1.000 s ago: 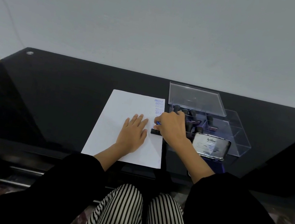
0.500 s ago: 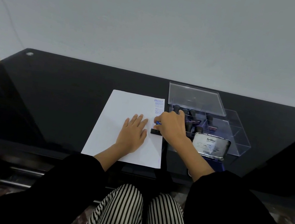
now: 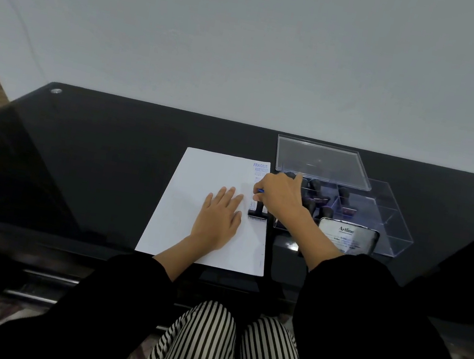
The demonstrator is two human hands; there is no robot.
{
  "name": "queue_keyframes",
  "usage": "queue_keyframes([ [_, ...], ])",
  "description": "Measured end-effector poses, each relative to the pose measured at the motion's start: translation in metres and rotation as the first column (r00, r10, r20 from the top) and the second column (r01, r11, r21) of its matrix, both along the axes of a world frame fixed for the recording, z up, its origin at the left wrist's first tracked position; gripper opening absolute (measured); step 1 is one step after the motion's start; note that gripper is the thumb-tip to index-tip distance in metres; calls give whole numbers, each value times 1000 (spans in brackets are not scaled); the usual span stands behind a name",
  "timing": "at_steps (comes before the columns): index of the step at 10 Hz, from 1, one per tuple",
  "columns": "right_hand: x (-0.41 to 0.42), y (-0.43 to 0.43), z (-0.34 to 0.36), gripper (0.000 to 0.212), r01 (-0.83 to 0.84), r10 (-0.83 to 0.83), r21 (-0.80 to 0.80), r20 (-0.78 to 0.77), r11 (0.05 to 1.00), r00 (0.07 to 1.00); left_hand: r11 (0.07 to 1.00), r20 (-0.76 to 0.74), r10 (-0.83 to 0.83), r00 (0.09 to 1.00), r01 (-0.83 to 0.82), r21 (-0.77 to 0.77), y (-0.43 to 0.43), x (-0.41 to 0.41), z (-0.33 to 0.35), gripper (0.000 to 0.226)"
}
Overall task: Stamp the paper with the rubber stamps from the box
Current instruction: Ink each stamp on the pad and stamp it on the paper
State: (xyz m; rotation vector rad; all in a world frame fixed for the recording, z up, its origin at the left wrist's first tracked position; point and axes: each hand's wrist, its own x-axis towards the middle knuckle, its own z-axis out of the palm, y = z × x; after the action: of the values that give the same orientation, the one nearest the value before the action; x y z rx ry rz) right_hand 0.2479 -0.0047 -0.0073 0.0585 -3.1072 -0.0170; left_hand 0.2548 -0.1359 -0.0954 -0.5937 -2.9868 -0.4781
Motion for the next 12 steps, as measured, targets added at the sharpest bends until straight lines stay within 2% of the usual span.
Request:
queue_keyframes([
  [2, 5, -2, 3, 19, 24, -25, -29, -24, 999, 999, 1000, -1, 0, 1000, 0, 6, 0, 0, -1, 49],
  [4, 11, 6, 27, 20, 50, -71, -116, -184, 992, 980, 999, -28, 22, 999, -21, 38, 0, 0, -2, 47],
  [6, 20, 11, 27, 20, 51, -83, -166, -189, 985, 978, 999, -5, 36, 999, -36, 19, 3, 1, 4, 47],
  [7, 27, 15, 27, 21, 33, -84, -252, -197, 967, 977, 998, 21, 30, 999, -31, 58, 5, 2, 12, 44],
  [9, 45, 41, 55, 22, 24, -153, -505, -216, 863, 964, 974, -2, -60, 998, 59, 217, 20, 6, 47, 37],
  [10, 51, 65, 74, 26, 28, -201, -582, -235, 813, 951, 952, -30, -106, 994, 110, 287, 38, 6, 73, 36],
  [12, 57, 121, 97, 27, 104, -307, -622, -228, 776, 924, 919, -84, -211, 974, 227, 322, 86, 1, 119, 34],
])
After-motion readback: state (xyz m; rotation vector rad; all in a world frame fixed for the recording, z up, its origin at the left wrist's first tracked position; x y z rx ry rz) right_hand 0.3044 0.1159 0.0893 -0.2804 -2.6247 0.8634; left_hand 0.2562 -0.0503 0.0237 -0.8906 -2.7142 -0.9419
